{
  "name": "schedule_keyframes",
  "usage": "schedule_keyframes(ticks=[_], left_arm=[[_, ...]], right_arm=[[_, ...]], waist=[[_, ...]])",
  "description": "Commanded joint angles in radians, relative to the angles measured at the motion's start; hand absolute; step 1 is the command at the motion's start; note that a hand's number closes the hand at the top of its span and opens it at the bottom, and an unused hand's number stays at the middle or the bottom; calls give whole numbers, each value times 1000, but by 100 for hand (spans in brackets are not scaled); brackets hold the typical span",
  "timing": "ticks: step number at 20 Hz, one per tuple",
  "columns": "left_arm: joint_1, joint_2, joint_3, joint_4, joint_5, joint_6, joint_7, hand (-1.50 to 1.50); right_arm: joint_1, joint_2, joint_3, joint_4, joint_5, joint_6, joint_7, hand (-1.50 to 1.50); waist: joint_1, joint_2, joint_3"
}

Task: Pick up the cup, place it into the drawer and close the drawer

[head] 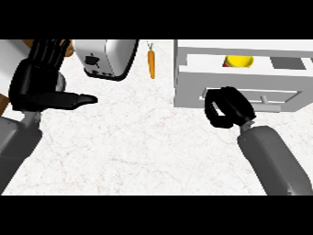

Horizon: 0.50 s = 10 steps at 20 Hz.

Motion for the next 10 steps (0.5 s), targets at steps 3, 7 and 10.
schedule_keyframes(ticks=[3, 7, 10], left_arm=[[95, 27, 31, -84, -15, -17, 9, -150], [77, 44, 63, -76, 5, -61, 32, -150], [86, 33, 60, -50, -2, -100, -10, -150]], right_arm=[[-199, 14, -106, 368, -23, -68, -120, 150], [-299, -43, -153, 529, -34, -47, -194, 150], [-407, -72, -199, 609, -50, -23, -173, 150]], waist=[[4, 5, 2], [9, 12, 2], [32, 25, 3]])
